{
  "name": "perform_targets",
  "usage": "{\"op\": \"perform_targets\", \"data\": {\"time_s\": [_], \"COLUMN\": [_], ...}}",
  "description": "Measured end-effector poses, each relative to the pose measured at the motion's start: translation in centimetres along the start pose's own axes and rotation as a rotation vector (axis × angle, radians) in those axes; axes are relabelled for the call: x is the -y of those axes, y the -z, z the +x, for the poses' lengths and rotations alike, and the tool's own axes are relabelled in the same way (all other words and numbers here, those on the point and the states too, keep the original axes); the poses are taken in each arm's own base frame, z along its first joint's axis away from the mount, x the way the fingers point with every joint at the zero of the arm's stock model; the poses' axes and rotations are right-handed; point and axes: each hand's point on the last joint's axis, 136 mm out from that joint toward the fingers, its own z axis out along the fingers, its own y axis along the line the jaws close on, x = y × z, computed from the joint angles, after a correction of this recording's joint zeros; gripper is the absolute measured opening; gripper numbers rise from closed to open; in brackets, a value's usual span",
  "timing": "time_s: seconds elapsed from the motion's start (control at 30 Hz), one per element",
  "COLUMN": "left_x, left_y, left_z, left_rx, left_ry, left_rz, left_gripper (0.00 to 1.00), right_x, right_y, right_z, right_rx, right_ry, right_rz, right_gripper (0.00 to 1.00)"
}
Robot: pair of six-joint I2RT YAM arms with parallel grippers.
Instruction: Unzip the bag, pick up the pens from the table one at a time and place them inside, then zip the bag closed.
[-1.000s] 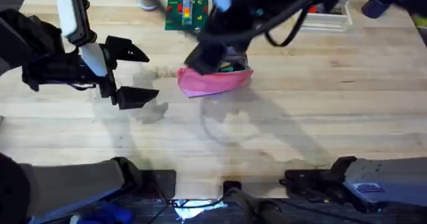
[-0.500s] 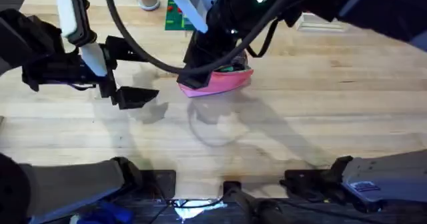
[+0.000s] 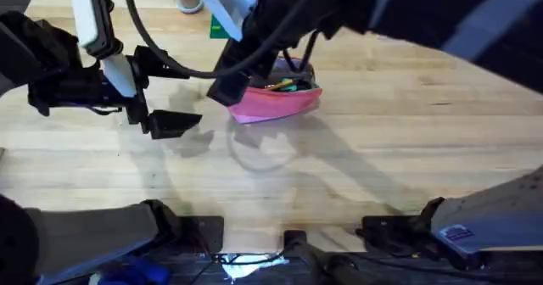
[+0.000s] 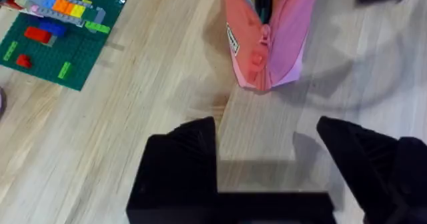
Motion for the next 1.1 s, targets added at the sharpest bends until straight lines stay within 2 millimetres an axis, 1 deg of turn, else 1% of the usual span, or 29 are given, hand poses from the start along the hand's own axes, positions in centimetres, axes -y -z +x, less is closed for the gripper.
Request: {"op": "perform_targets", "data": {"time_s": [0.1, 0.33, 0.53, 0.9, 1.1], "left_x": [0.0, 0.0, 0.0, 0.0, 0.0], "left_y": [0.0, 0.0, 0.0, 0.0, 0.0], "left_z": [0.0, 0.0, 0.0, 0.0, 0.0], "left_rx": [0.0, 0.0, 0.0, 0.0, 0.0], "left_ry": [0.0, 0.0, 0.0, 0.0, 0.0], "left_rz": [0.0, 0.0, 0.0, 0.0, 0.0], "left_gripper": [0.95, 0.95, 0.95, 0.95, 0.951], "right_x": [0.1, 0.1, 0.2, 0.1, 0.0], "right_y": [-1.3, -3.1, -4.5, -7.7, -8.5], "right_z": [0.1, 0.7, 1.1, 2.5, 2.9], "right_rx": [-0.007, -0.037, -0.054, -0.107, -0.119], "right_ry": [-0.036, -0.073, -0.055, 0.017, 0.033], "right_rz": [-0.002, -0.011, -0.017, -0.038, -0.043], "right_gripper": [0.996, 0.996, 0.996, 0.996, 0.994]}}
